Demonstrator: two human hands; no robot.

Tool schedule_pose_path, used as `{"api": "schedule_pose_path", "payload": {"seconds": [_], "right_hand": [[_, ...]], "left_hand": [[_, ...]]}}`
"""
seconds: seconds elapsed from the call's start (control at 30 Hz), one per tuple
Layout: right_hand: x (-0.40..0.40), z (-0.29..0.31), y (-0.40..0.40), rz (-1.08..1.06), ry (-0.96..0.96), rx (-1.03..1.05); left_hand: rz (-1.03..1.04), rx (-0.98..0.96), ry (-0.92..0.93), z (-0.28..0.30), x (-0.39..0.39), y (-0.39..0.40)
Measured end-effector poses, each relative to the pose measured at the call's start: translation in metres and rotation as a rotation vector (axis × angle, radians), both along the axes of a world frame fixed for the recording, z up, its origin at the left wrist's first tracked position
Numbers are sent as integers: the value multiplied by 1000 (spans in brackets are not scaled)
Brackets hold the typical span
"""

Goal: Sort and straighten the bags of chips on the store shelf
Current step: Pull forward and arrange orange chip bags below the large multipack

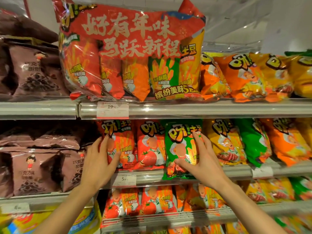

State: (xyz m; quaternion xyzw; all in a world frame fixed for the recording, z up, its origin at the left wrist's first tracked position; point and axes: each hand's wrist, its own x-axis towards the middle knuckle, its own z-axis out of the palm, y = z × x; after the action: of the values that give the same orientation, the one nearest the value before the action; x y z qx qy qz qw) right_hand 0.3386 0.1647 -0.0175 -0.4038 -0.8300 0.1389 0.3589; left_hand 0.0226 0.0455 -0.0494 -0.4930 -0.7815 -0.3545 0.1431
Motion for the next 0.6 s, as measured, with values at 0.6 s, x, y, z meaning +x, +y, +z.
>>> {"api": "schedule_pose_path", "payload": {"seconds": [0.6], "right_hand": [[63,-3,11,56,13,-3]], "left_hand": [[-385,201,-154,16,125,22]]}}
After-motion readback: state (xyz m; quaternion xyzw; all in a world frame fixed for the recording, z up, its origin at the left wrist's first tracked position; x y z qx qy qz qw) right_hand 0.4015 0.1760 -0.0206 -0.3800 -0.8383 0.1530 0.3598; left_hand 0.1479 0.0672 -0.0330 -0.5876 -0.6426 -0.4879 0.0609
